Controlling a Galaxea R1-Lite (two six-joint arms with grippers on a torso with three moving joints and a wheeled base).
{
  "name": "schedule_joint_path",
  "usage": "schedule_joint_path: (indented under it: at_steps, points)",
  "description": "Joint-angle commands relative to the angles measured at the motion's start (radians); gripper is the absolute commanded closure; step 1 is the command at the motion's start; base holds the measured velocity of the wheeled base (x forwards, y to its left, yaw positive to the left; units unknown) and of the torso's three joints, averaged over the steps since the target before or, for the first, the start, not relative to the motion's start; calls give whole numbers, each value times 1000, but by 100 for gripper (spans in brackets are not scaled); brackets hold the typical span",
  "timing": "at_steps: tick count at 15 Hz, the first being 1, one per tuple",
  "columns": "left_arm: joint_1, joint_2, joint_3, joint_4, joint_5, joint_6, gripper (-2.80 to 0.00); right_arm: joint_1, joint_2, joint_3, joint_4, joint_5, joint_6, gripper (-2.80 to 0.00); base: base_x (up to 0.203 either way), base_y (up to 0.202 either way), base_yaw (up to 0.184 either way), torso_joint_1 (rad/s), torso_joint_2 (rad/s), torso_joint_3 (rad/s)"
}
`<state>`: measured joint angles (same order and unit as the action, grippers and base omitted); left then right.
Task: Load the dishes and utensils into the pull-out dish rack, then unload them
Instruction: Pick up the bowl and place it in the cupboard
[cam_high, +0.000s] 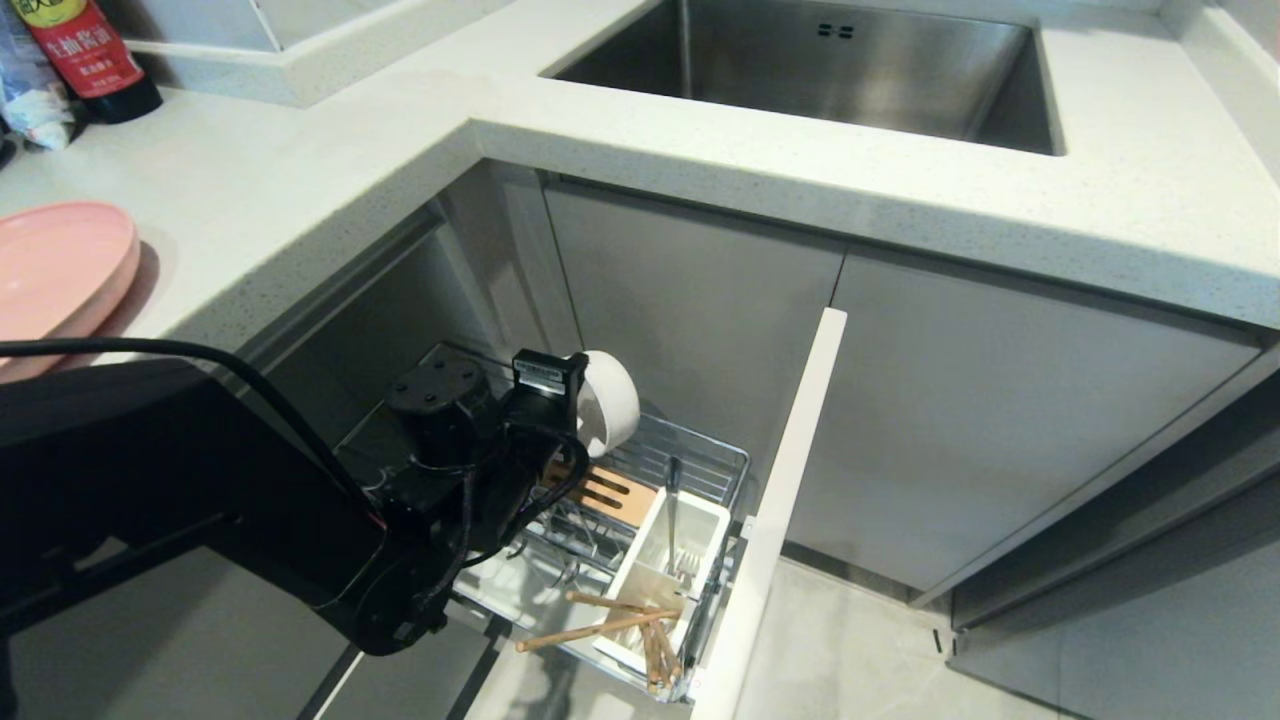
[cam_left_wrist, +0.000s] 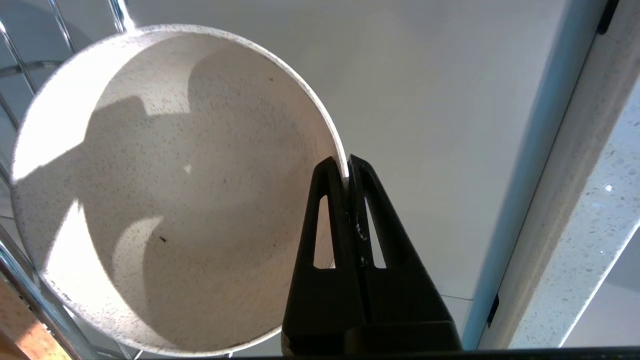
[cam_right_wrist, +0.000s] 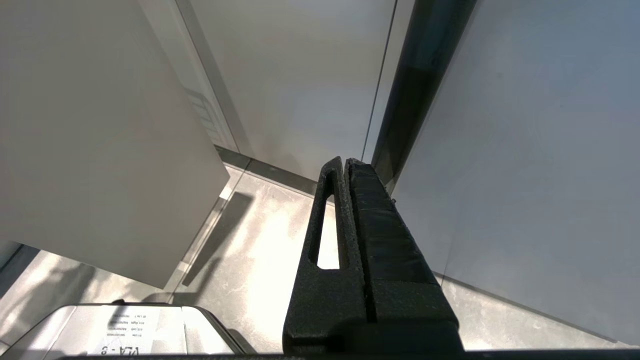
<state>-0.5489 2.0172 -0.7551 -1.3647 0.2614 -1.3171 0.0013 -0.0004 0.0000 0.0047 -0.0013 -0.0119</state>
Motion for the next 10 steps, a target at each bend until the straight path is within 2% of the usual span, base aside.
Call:
schedule_joint_path:
  at_steps: [1,8,10]
  points:
    - [3,10,0,-5,0,-8,0,0,0,0,0,0,0,0,0,0,0,0,0,0]
    - [27,-9,14,-46,-23,-33,0,0,-1,0,0,0,0,0,0,0,0,0,0,0]
    - [32,-12,21,-49,-26,-65,0,0,-1,0,0,0,0,0,0,0,0,0,0,0]
